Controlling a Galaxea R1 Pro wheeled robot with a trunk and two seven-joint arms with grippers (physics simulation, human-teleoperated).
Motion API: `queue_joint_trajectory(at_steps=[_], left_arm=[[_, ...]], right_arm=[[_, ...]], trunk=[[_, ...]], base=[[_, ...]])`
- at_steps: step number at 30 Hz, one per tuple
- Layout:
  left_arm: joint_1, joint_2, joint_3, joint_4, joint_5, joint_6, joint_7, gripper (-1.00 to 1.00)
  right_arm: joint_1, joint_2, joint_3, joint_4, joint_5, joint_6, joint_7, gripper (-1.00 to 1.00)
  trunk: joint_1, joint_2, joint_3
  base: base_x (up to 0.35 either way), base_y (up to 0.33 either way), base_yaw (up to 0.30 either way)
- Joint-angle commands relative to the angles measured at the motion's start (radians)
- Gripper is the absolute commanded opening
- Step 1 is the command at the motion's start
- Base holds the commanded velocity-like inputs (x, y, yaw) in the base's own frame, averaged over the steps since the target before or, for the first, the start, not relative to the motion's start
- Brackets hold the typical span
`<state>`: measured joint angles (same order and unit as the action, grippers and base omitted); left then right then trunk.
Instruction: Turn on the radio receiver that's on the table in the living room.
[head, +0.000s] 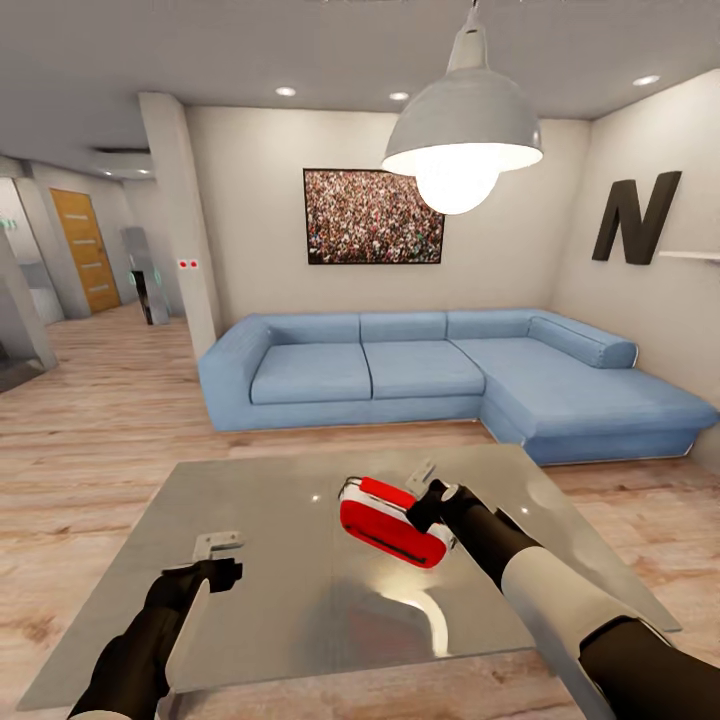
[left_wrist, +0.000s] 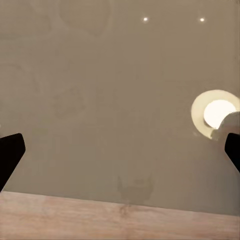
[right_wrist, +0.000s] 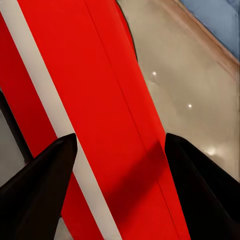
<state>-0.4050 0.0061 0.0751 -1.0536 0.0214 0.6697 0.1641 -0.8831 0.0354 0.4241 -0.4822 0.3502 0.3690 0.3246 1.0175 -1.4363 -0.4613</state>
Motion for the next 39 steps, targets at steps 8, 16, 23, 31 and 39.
queue_joint_trajectory(at_steps=[8, 16, 23, 31, 39], left_arm=[[0.0, 0.0, 0.0, 0.0, 0.0, -0.001, 0.0, 1.0], [0.0, 0.0, 0.0, 0.0, 0.0, -0.001, 0.0, 1.0], [0.0, 0.0, 0.0, 0.001, 0.0, -0.001, 0.0, 1.0], [0.0, -0.001, -0.001, 0.0, 0.0, -0.001, 0.0, 1.0], [0.0, -0.002, -0.001, 0.0, 0.0, -0.001, 0.0, 1.0]], right_arm=[[0.001, 0.0, -0.004, 0.001, 0.001, -0.075, -0.094, -1.0], [0.0, 0.0, -0.013, 0.001, 0.0, -0.078, -0.11, -1.0], [0.001, 0.0, -0.014, 0.008, -0.003, -0.17, -0.101, -1.0], [0.001, -0.003, -0.013, 0.016, -0.005, -0.261, -0.109, -1.0], [0.001, -0.005, -0.013, 0.064, -0.002, -0.348, -0.111, -1.0]], trunk=[[-0.031, 0.056, 0.025], [-0.061, 0.112, 0.05], [-0.088, 0.161, 0.072], [-0.119, 0.217, 0.097], [-0.15, 0.273, 0.122]], base=[[-0.169, 0.115, 0.0], [-0.254, 0.175, 0.0], [-0.211, 0.136, 0.0], [-0.088, 0.056, 0.0], [-0.002, 0.001, 0.0]])
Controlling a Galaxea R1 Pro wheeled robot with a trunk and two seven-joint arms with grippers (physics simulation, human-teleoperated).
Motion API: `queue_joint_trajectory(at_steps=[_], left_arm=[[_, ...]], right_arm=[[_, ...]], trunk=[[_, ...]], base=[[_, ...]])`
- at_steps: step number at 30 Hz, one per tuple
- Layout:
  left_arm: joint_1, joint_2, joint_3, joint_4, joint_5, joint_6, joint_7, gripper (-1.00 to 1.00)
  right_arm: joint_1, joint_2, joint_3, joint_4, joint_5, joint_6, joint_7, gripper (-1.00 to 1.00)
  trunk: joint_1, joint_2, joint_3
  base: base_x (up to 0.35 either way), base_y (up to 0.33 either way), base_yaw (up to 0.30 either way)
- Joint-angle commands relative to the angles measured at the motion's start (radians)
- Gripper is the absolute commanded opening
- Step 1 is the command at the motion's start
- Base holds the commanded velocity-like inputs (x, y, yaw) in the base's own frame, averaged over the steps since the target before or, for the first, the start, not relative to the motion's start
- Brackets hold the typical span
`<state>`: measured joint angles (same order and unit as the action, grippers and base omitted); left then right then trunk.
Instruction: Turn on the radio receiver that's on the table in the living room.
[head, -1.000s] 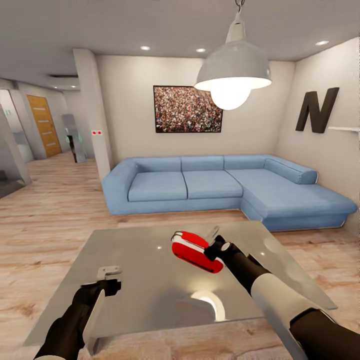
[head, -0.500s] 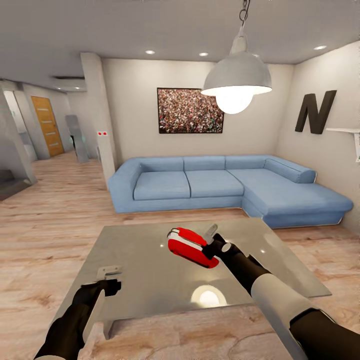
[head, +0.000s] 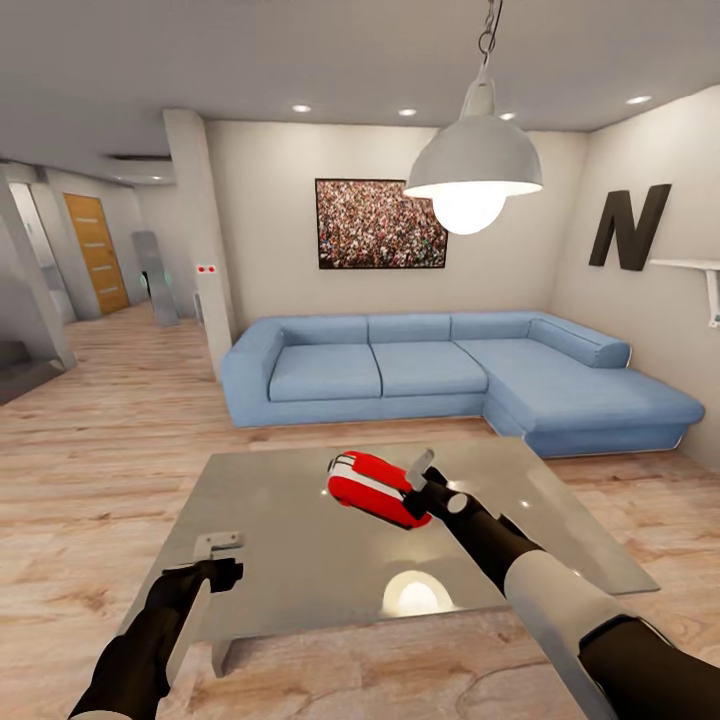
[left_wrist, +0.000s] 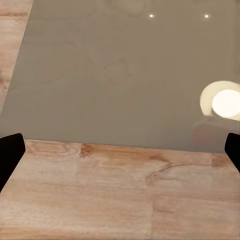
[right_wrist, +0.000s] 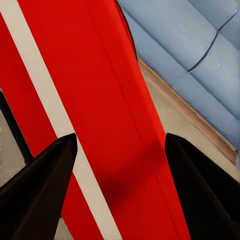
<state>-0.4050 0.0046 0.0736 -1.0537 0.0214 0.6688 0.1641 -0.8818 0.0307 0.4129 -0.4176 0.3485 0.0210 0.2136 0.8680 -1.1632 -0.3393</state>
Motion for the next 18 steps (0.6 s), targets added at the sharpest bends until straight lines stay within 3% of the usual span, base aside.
queue_joint_trajectory(at_steps=[1, 6, 11, 18], left_arm=[[0.0, 0.0, 0.0, 0.0, 0.0, 0.0, 0.0, 1.0], [0.0, 0.0, 0.0, 0.0, 0.0, 0.0, 0.0, 1.0], [0.0, 0.0, 0.0, 0.0, 0.0, 0.0, 0.0, 1.0], [0.0, 0.0, 0.0, 0.001, 0.0, 0.0, 0.0, 1.0]], right_arm=[[0.0, 0.0, -0.002, 0.0, -0.001, -0.003, 0.0, -1.0], [0.0, -0.001, -0.001, 0.006, 0.001, -0.014, -0.002, -1.0], [0.0, -0.023, 0.0, 0.007, 0.005, -0.015, -0.002, -1.0], [0.0, -0.034, 0.0, 0.007, 0.006, -0.015, -0.002, -1.0]], trunk=[[-0.004, 0.007, 0.003], [-0.023, 0.042, 0.019], [-0.042, 0.077, 0.035], [-0.069, 0.126, 0.057]], base=[[0.0, 0.0, 0.0], [-0.029, 0.0, 0.0], [-0.285, 0.0, 0.0], [-0.331, 0.0, 0.0]])
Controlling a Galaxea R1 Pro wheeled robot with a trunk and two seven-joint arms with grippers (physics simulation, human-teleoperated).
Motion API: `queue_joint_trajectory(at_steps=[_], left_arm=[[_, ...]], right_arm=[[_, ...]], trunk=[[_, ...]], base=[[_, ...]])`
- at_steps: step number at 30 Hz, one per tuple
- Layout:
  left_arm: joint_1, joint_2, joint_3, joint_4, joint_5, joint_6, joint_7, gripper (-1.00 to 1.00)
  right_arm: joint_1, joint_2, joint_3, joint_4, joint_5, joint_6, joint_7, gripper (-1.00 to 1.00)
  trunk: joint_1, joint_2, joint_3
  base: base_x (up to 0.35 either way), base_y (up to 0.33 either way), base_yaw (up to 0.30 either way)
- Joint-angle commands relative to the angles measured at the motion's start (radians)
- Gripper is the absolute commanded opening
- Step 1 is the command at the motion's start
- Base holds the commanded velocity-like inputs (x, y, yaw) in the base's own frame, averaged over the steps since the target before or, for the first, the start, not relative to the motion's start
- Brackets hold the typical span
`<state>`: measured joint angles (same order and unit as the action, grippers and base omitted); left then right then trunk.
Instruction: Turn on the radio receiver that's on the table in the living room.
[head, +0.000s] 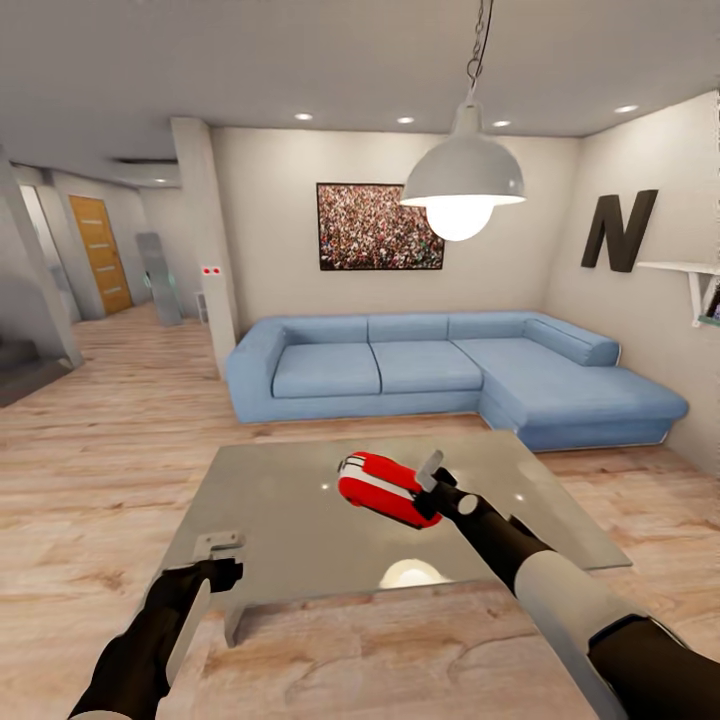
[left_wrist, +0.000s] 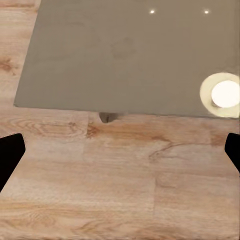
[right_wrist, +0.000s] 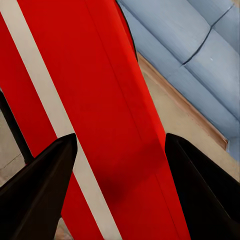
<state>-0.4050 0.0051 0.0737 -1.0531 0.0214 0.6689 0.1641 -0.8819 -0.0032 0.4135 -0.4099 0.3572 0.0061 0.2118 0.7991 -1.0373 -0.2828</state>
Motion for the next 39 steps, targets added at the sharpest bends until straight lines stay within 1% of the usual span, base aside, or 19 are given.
queue_joint_trajectory(at_steps=[1, 6, 10, 15, 26, 32, 36, 39], left_arm=[[0.0, 0.0, 0.0, 0.0, 0.0, 0.0, 0.0, 1.0], [0.0, 0.0, 0.0, 0.0, 0.0, 0.0, 0.0, 1.0], [0.0, 0.0, 0.0, 0.0, 0.0, 0.0, 0.0, 1.0], [0.0, 0.0, 0.0, 0.0, 0.0, 0.0, 0.0, 1.0], [0.0, -0.001, 0.0, 0.0, 0.0, 0.0, 0.0, 1.0], [0.0, 0.001, 0.001, -0.001, 0.0, 0.0, 0.0, 1.0], [0.0, 0.001, 0.001, -0.001, 0.003, 0.001, -0.005, 1.0], [0.0, 0.002, 0.002, -0.001, 0.004, 0.0, -0.006, 1.0]], right_arm=[[0.0, -0.003, -0.001, -0.001, -0.003, 0.0, 0.0, -1.0], [0.0, -0.006, -0.001, -0.001, -0.002, -0.004, 0.0, -1.0], [0.0, -0.007, -0.001, -0.001, -0.005, -0.043, 0.0, -1.0], [0.0, -0.007, -0.001, -0.001, -0.006, -0.054, 0.0, -1.0], [0.0, -0.006, 0.001, -0.001, -0.005, -0.056, 0.0, -1.0], [0.0, -0.004, 0.003, 0.0, -0.005, -0.056, 0.001, -1.0], [0.001, 0.0, 0.004, 0.0, -0.006, -0.054, 0.0, -1.0], [0.001, 0.002, 0.005, 0.03, -0.002, -0.054, 0.0, -1.0]], trunk=[[-0.004, 0.007, 0.003], [-0.023, 0.042, 0.019], [-0.039, 0.07, 0.031], [-0.058, 0.105, 0.047], [-0.1, 0.182, 0.082], [-0.123, 0.224, 0.1], [-0.123, 0.224, 0.1], [-0.123, 0.224, 0.1]], base=[[-0.334, 0.0, 0.0], [-0.334, 0.0, 0.0], [-0.334, 0.0, 0.0], [-0.327, 0.0, 0.0], [-0.043, 0.0, 0.0], [-0.153, 0.0, 0.0], [-0.018, 0.0, 0.0], [-0.002, 0.0, 0.0]])
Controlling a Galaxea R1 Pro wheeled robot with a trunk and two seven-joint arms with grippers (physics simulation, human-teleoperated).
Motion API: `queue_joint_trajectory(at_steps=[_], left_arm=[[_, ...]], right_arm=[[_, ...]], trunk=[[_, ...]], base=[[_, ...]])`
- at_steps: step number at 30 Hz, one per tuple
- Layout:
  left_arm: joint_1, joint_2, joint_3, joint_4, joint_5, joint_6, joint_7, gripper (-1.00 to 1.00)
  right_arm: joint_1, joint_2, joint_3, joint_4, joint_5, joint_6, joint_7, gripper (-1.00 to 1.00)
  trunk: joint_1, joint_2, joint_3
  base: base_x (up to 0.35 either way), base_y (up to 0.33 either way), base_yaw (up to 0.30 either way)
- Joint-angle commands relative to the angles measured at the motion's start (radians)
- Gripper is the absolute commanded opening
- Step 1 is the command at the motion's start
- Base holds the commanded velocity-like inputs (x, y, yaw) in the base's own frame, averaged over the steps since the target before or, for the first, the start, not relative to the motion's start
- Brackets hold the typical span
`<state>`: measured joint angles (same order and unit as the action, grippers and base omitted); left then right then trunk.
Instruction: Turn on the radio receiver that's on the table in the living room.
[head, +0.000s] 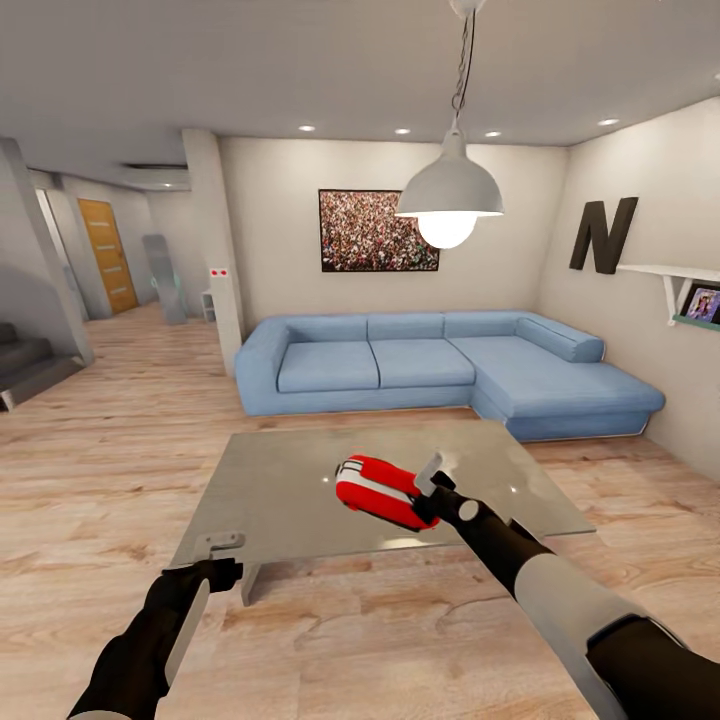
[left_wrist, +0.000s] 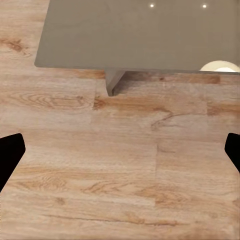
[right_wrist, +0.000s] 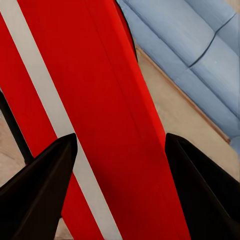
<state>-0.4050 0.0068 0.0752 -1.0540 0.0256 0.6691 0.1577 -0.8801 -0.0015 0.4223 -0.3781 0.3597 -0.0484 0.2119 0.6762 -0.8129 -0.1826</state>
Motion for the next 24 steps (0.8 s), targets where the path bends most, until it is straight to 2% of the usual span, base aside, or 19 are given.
queue_joint_trajectory(at_steps=[1, 9, 17, 24], left_arm=[[0.0, 0.0, 0.0, 0.0, 0.0, 0.0, -0.001, 1.0], [0.0, 0.001, -0.001, 0.0, -0.002, 0.0, -0.001, 1.0], [0.0, 0.001, -0.002, 0.0, -0.003, 0.0, 0.0, 1.0], [0.0, 0.001, -0.002, 0.0, -0.004, 0.0, 0.0, 1.0]], right_arm=[[0.0, 0.001, -0.003, 0.011, 0.001, -0.001, -0.001, -1.0], [0.01, 0.001, -0.002, 0.039, 0.04, -0.058, -0.001, -1.0], [0.01, 0.001, -0.005, 0.084, 0.018, -0.06, 0.018, -1.0], [0.01, 0.003, -0.006, 0.089, 0.016, -0.062, 0.003, -1.0]], trunk=[[0.0, 0.0, 0.0], [0.0, 0.0, 0.0], [0.0, 0.0, 0.0], [0.0, 0.0, 0.0]], base=[[0.0, 0.0, 0.0], [0.0, 0.0, 0.0], [0.0, 0.0, 0.0], [0.0, 0.0, 0.0]])
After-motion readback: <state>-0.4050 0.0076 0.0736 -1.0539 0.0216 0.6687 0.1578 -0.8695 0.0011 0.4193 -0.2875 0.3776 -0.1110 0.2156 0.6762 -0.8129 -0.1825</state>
